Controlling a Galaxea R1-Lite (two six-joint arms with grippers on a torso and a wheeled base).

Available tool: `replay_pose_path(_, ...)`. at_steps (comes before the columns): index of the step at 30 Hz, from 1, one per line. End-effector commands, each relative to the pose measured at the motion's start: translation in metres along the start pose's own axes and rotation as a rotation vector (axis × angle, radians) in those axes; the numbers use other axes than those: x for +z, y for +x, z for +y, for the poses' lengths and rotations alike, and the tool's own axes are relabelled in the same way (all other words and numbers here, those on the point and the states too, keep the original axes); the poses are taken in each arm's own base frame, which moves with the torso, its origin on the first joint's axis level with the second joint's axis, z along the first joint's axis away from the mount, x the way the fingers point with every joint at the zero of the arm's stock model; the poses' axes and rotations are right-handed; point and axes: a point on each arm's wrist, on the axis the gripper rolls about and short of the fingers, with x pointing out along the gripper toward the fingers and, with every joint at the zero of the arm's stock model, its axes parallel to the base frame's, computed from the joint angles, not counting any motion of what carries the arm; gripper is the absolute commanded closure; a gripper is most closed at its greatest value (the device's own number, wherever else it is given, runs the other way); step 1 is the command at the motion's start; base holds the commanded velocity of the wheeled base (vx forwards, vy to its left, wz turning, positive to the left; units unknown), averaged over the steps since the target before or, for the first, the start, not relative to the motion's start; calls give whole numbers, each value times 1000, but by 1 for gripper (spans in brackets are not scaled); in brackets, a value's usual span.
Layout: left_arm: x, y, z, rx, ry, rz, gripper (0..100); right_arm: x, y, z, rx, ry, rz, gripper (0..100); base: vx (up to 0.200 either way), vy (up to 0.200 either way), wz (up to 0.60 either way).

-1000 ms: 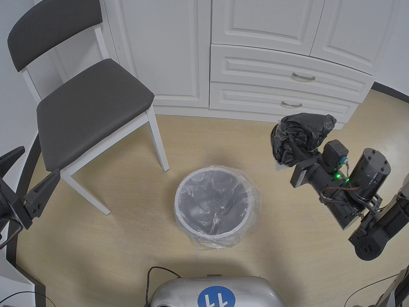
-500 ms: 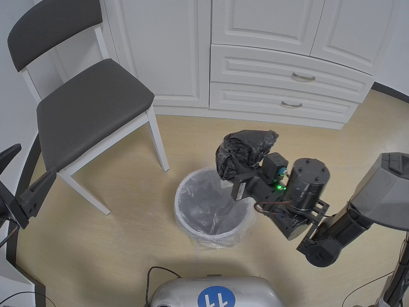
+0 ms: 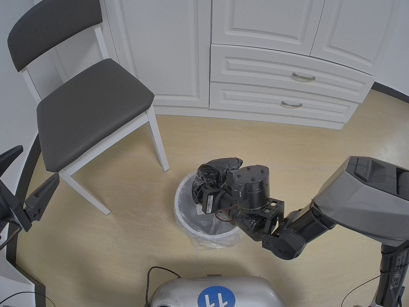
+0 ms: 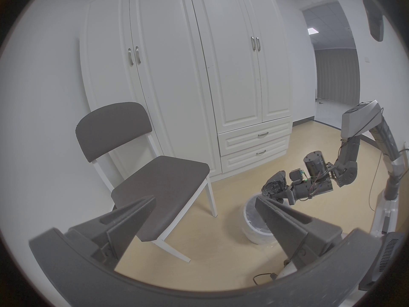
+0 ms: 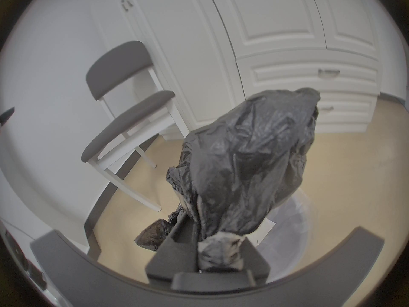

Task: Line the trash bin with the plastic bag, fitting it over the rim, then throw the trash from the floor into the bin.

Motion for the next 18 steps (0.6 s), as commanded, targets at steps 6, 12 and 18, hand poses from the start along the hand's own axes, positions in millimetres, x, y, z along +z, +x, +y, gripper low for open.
replay_pose_path(6, 1, -2, 1, 7, 3, -7, 0, -36, 58, -19, -48, 127, 83, 100, 0, 0, 0)
replay_pose_path(12, 1, -2, 1, 7, 5, -7, 0, -43, 70, -38, -90, 135, 85, 100, 0, 0, 0)
replay_pose_path(18, 1, -2, 1, 7, 3, -7, 0, -49, 69, -47, -114, 119, 114, 100, 0, 0, 0)
